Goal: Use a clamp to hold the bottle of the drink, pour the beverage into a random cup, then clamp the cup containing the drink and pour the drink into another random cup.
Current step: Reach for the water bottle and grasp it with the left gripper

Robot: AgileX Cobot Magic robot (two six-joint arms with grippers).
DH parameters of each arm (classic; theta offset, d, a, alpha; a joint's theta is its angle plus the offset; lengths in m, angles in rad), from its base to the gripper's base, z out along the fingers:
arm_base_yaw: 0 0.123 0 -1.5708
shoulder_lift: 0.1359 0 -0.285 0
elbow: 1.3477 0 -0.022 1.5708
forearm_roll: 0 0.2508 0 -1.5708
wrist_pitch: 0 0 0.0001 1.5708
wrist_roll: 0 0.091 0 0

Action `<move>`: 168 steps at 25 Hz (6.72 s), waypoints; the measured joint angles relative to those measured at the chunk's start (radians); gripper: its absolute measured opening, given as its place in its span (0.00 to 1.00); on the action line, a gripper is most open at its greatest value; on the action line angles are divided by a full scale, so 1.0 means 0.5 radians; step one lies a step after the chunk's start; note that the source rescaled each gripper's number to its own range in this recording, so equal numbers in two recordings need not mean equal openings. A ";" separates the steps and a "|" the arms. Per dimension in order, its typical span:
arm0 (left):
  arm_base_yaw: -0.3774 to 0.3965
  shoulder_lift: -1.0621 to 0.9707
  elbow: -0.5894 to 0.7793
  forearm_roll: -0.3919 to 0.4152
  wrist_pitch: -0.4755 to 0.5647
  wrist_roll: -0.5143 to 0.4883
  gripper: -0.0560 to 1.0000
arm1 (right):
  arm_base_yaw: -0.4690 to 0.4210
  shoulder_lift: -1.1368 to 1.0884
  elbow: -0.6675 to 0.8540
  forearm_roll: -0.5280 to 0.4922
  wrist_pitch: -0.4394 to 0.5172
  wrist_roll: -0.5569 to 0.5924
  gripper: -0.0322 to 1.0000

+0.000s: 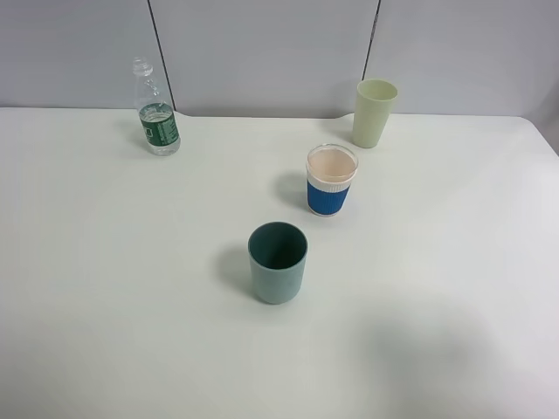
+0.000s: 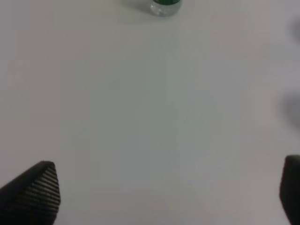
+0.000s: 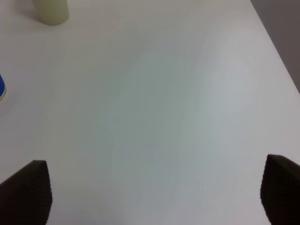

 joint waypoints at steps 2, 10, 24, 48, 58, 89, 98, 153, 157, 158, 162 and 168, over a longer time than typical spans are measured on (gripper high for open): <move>0.000 0.000 0.000 0.000 0.000 0.000 0.87 | 0.000 0.000 0.000 0.000 0.000 0.000 0.71; 0.000 0.000 0.000 0.000 0.000 0.000 0.87 | 0.000 0.000 0.000 0.000 0.000 0.000 0.71; 0.000 0.000 0.000 0.000 0.000 0.000 0.87 | 0.000 0.000 0.000 0.000 0.000 0.000 0.71; 0.000 0.010 -0.046 0.000 -0.522 0.000 0.87 | 0.000 0.000 0.000 0.000 0.000 0.000 0.71; 0.000 0.469 -0.049 0.038 -0.802 0.017 0.87 | 0.000 0.000 0.000 0.000 0.000 0.000 0.71; 0.000 2.349 -0.049 -0.080 -1.906 0.340 0.87 | 0.000 0.000 0.000 0.000 0.000 0.000 0.71; 0.000 2.835 -0.051 0.016 -2.449 0.340 0.87 | 0.000 0.000 0.000 0.000 0.000 0.000 0.71; 0.000 4.358 -0.819 0.089 -4.113 0.061 0.87 | 0.000 0.000 0.000 0.000 0.000 0.000 0.71; 0.000 4.411 -0.897 0.098 -4.127 0.058 0.87 | 0.000 0.000 0.000 0.000 0.000 0.000 0.71; 0.000 4.428 -0.922 0.104 -4.145 0.054 0.87 | 0.000 0.000 0.000 0.000 0.000 0.000 0.71; 0.000 4.498 -1.012 0.107 -4.164 0.008 0.87 | 0.000 0.000 0.000 0.000 0.000 0.000 0.71; 0.000 4.580 -1.095 0.124 -4.165 -0.009 0.79 | 0.000 0.000 0.000 0.000 0.000 0.000 0.71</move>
